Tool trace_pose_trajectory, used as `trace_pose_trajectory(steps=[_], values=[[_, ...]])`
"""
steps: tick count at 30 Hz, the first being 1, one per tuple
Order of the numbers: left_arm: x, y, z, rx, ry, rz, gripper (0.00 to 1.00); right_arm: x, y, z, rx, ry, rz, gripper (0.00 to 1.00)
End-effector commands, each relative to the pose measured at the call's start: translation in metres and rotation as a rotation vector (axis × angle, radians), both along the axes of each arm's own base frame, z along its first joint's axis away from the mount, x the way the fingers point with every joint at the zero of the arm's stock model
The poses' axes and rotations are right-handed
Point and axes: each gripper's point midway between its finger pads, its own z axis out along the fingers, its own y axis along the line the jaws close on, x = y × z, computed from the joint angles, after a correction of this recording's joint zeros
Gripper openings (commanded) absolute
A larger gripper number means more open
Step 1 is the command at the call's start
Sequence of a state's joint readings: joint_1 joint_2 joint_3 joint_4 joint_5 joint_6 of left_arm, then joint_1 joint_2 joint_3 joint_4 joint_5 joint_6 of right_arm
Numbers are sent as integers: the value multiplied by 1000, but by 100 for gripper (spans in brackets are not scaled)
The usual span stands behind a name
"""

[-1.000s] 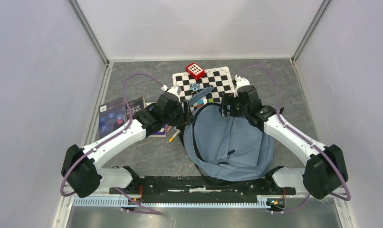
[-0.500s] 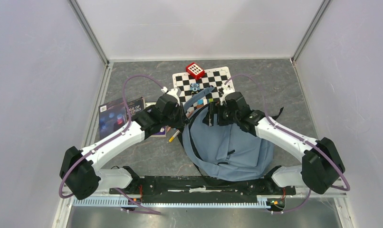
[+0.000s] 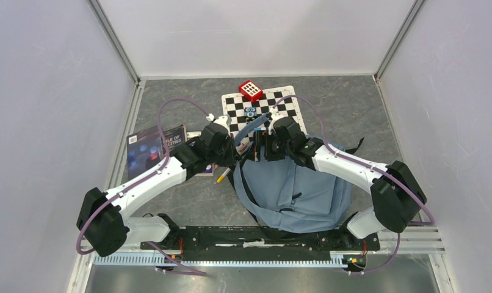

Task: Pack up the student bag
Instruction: Adjust the student bag at the center of the board.

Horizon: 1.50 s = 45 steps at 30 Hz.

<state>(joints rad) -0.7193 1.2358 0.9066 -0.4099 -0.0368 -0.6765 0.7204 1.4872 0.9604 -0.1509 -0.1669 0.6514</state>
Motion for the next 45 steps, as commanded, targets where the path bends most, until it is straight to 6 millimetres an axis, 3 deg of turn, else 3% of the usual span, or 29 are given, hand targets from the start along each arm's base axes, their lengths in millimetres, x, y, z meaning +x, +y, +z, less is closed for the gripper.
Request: trace_pose_trajectory(steps=[1, 8, 13, 17, 20, 25, 28, 31, 35, 42, 45], values=[[3, 1, -5, -20, 10, 43, 2, 13, 16, 24, 85, -37, -30, 85], [0, 3, -9, -25, 17, 55, 2, 15, 22, 25, 102, -31, -54, 83], [-1, 3, -9, -39, 15, 60, 2, 15, 17, 3, 29, 14, -67, 82], [0, 2, -9, -44, 13, 61, 2, 20, 15, -4, -36, 4, -77, 79], [1, 2, -9, -48, 12, 65, 2, 26, 13, -3, -60, -25, -99, 68], [1, 3, -10, -46, 9, 72, 2, 34, 11, 0, -88, -50, -107, 29], [2, 6, -12, -30, 5, 81, 2, 42, 5, 17, -106, -111, -123, 17], [5, 11, -14, -13, 2, 98, 2, 51, -9, 49, -155, -202, -142, 11], [11, 18, -16, 11, -3, 131, 2, 60, -35, 82, -219, -310, -142, 10], [21, 23, -26, 17, 19, 194, 2, 64, -84, 88, -370, -318, -36, 9], [25, 28, -31, 34, 29, 219, 2, 69, -119, 85, -481, -314, -47, 6]])
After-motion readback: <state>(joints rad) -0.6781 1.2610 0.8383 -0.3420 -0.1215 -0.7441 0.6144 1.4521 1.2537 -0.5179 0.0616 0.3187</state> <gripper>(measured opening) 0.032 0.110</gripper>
